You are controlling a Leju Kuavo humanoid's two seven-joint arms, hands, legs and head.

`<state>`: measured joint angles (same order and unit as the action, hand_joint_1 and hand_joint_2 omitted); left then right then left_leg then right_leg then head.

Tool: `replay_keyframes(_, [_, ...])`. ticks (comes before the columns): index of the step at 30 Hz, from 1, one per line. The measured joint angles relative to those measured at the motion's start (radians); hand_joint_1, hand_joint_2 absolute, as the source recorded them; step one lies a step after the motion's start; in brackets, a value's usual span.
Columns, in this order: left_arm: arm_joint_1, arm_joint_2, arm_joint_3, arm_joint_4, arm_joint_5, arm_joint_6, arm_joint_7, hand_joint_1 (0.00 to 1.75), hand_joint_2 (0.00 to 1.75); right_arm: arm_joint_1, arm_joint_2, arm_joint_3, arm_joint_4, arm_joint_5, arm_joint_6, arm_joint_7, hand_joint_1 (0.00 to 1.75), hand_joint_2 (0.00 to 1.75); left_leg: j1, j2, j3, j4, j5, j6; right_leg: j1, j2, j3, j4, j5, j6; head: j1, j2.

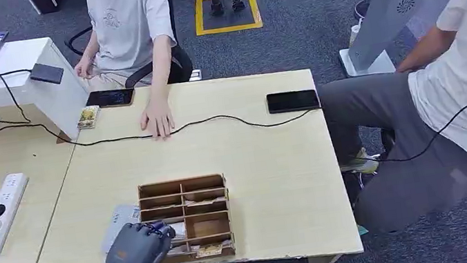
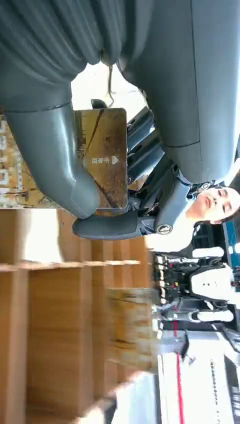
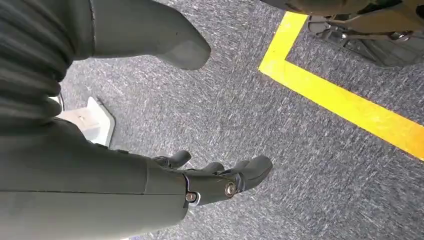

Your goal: Pass the card to the sensor for recognition and then transmit it.

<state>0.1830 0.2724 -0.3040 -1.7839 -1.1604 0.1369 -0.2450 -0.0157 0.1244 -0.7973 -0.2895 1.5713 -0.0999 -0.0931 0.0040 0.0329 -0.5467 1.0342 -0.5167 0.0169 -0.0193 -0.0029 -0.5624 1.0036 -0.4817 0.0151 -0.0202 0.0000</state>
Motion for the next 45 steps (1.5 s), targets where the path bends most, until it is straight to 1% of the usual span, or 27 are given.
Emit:
replay_keyframes(4, [-0.035,0.002,0.038,-0.050,0.032,-0.032,-0.023,1.75,1.75,0.000,0.000,0.002,-0.002,0.000,-0.003,-0.006,0.00,1.75,0.000,0.000,0.000,0.000,0.000,0.000,0.000,0.000,0.000,0.000,0.000,0.000,0.000,0.000])
replay_keyframes(7, [-0.080,0.009,0.071,-0.080,0.063,-0.052,-0.041,1.75,1.75,-0.001,0.000,0.002,-0.004,0.000,-0.005,-0.006,0.00,1.75,0.000,0.000,0.000,0.000,0.001,0.001,0.000,0.000,0.000,0.000,0.001,0.000,0.000,0.000])
replay_keyframes(11, [-0.127,0.018,0.100,-0.107,0.084,-0.067,-0.046,1.75,1.75,-0.002,0.000,0.002,-0.006,0.000,-0.005,-0.006,0.00,1.75,0.000,0.000,0.000,0.000,0.001,0.000,0.000,0.000,0.000,0.000,0.001,-0.001,0.000,0.000])
replay_keyframes(19, [-0.138,0.024,0.121,-0.134,0.086,-0.067,-0.050,1.75,1.75,-0.002,0.002,0.002,-0.005,0.000,-0.004,-0.005,0.00,1.75,0.000,0.000,0.000,0.000,0.001,0.000,0.000,0.000,0.000,0.000,0.001,0.000,0.000,0.000])
replay_keyframes(22, [-0.146,0.021,0.130,-0.134,0.058,-0.061,-0.025,1.75,1.75,-0.002,0.003,0.003,-0.006,0.000,-0.003,0.003,0.00,1.75,0.000,0.000,0.000,0.000,0.001,0.000,0.000,0.000,0.000,0.000,0.001,0.000,0.000,0.000])
replay_keyframes(25, [-0.185,0.007,0.135,-0.131,0.006,-0.060,0.018,1.75,1.75,-0.004,0.004,0.009,-0.006,0.000,-0.002,0.009,0.00,1.75,0.000,-0.001,0.000,0.000,0.001,0.000,0.000,-0.001,0.000,0.000,0.001,0.000,0.000,0.000])
replay_keyframes(28, [-0.245,-0.022,0.148,-0.095,-0.085,-0.057,0.084,1.75,1.75,-0.008,0.006,0.019,-0.006,0.000,-0.002,0.010,0.00,1.75,0.000,-0.001,0.000,0.000,0.002,0.001,0.000,-0.001,0.000,0.000,0.002,0.000,0.000,0.000])
replay_keyframes(31, [-0.299,-0.047,0.164,-0.052,-0.128,-0.058,0.117,1.75,1.75,-0.011,0.008,0.029,-0.006,0.000,-0.002,0.004,0.00,1.75,0.000,-0.001,0.000,0.001,0.002,0.001,0.000,-0.001,0.000,0.000,0.002,0.000,0.000,0.000])
replay_keyframes(34, [-0.361,-0.085,0.190,0.006,-0.181,-0.066,0.163,1.75,1.75,-0.015,0.010,0.043,-0.005,0.000,0.001,0.002,0.00,1.75,0.000,-0.001,0.000,0.001,0.002,0.001,0.000,-0.001,0.000,0.000,0.003,0.000,0.000,0.000])
replay_keyframes(38, [-0.436,-0.119,0.223,0.081,-0.244,-0.067,0.190,1.75,1.75,-0.019,0.016,0.061,-0.005,0.000,0.003,0.013,0.00,1.75,0.000,0.000,0.000,0.001,0.002,0.001,0.000,0.000,0.000,0.000,0.003,0.000,0.000,0.000])
replay_keyframes(41, [-0.471,-0.138,0.241,0.121,-0.249,-0.070,0.193,1.75,1.75,-0.021,0.019,0.070,-0.005,0.000,0.011,0.018,0.00,1.75,0.000,-0.001,-0.001,0.001,0.002,0.001,0.000,0.000,0.000,0.000,0.003,0.000,0.000,0.000])
replay_keyframes(45, [-0.488,-0.155,0.262,0.153,-0.247,-0.075,0.191,1.75,1.75,-0.020,0.021,0.076,-0.005,0.000,0.018,0.019,0.00,1.75,0.000,-0.001,-0.001,0.001,0.002,0.001,0.000,0.000,0.000,0.000,0.002,0.000,0.000,0.000])
